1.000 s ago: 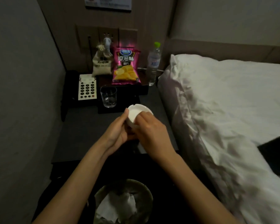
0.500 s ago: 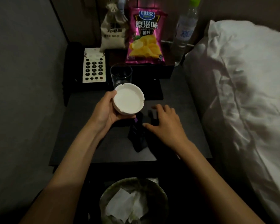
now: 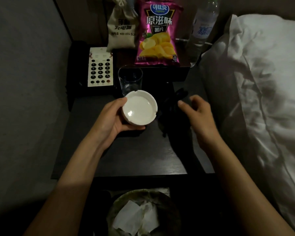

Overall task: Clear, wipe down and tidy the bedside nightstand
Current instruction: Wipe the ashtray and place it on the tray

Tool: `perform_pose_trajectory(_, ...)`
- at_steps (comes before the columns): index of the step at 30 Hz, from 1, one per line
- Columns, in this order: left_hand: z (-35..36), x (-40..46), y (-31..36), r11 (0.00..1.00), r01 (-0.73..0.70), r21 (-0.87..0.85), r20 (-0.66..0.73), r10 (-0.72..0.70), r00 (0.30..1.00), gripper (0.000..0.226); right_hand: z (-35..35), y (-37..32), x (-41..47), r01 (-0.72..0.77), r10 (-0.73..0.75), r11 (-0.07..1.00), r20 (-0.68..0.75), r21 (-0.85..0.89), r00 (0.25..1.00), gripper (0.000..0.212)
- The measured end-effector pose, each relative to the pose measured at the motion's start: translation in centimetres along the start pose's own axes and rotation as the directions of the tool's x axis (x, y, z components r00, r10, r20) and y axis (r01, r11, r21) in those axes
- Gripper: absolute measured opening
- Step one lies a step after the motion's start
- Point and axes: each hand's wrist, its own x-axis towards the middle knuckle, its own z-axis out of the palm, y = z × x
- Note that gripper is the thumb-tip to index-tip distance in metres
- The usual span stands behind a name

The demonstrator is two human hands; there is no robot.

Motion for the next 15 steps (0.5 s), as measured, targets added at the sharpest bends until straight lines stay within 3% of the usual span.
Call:
perform_pose_trajectory(2, 0.1, 0.0, -0.2, 0.998, 0.007, 0.067, 0.022, -0.008, 1.000, 0.028, -0.3, -0.5, 0.0, -0.058, 0.038, 0.957, 0.072, 0.286, 0.997, 0.025)
perform_pose_trajectory(4, 0.4, 0.0, -0.4, 0.993, 0.009, 0.119, 0.035, -0.013, 0.999, 0.028, 0.2, -1.1, -0.5, -0.069, -0.013, 0.907, 0.192, 0.415, 0.981, 0.026)
perform_pose_trajectory(9, 1.1, -0.1, -0.9, 0.984, -0.021, 0.179, 0.090, 0.005, 0.996, 0.027, 2.3, -1.6, -2.1, 0.115, -0.150, 0.987, 0.392, 0.111, 0.908, 0.019)
perform_pose_trajectory(11, 1.1, -0.1, -0.9, 0.978, -0.042, 0.203, 0.120, 0.018, 0.993, 0.027, 2.5, -1.4, -2.1, 0.117, -0.129, 0.992, 0.377, 0.056, 0.917, 0.010)
perform_pose_trajectory(15, 1.6, -0.1, -1.1, 0.979, -0.054, 0.195, 0.198, 0.015, 0.980, 0.027, 2.6, -1.3, -2.2, 0.119, -0.125, 0.992, 0.307, 0.038, 0.944, 0.033)
